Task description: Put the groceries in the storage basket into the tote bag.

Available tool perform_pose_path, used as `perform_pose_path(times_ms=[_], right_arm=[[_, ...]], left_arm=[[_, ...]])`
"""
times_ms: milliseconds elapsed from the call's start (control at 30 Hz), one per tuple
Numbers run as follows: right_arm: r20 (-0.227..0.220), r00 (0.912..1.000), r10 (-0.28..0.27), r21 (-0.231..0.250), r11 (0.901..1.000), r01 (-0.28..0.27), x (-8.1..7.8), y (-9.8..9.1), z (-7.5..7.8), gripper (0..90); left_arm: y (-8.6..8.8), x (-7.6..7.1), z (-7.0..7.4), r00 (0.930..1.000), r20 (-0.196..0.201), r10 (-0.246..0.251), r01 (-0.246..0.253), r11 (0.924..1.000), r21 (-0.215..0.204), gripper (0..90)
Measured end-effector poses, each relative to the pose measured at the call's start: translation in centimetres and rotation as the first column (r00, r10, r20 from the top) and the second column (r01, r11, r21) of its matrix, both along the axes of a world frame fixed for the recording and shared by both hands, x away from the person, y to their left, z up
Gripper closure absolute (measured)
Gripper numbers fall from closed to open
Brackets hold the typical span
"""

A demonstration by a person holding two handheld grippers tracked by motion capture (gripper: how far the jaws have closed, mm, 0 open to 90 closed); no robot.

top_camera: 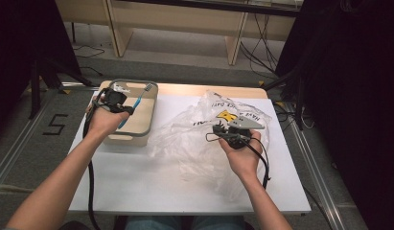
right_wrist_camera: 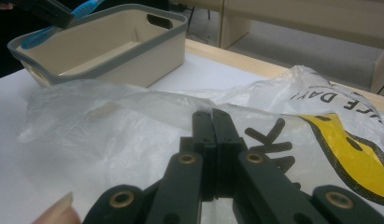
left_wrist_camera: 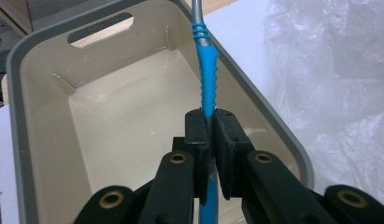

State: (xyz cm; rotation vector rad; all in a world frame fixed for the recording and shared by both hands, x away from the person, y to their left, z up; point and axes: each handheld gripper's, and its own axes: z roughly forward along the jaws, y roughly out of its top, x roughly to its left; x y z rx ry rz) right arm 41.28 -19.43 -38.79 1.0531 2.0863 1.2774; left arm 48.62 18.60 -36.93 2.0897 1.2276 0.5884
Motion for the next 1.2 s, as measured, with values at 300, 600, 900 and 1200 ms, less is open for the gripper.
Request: perform_pose_path(times_ms=[300,600,900,1200], right_arm=[[0.003,1.0000,0.001,0.000,1.0000,-0.001,0.0,0.0,0.0,90.0],[0.001,1.0000,0.003,-0.002,1.0000,-0.003,-0.1,0.1,0.0,90.0],[-0.003,1.0000,0.002,0.000,1.0000,-0.002,0.0,0.1,0.0,90.0],[-0.004,1.0000,0.003,-0.001,1.0000,-0.003,0.0,0.1,-0.1,90.0]], left_arm=[[-0.9,-2.3,0.2,0.9979,0.018,-0.062,0.062,0.9977,-0.026,84.1],[-1.6,-4.6,-0.2,0.9938,0.034,-0.106,0.108,0.9922,-0.062,84.1],[-2.5,-6.4,-0.6,0.9873,0.050,-0.151,0.155,0.9848,-0.080,84.1],[-3.8,-8.6,-0.3,0.9738,0.074,-0.215,0.221,0.9712,-0.089,84.1]])
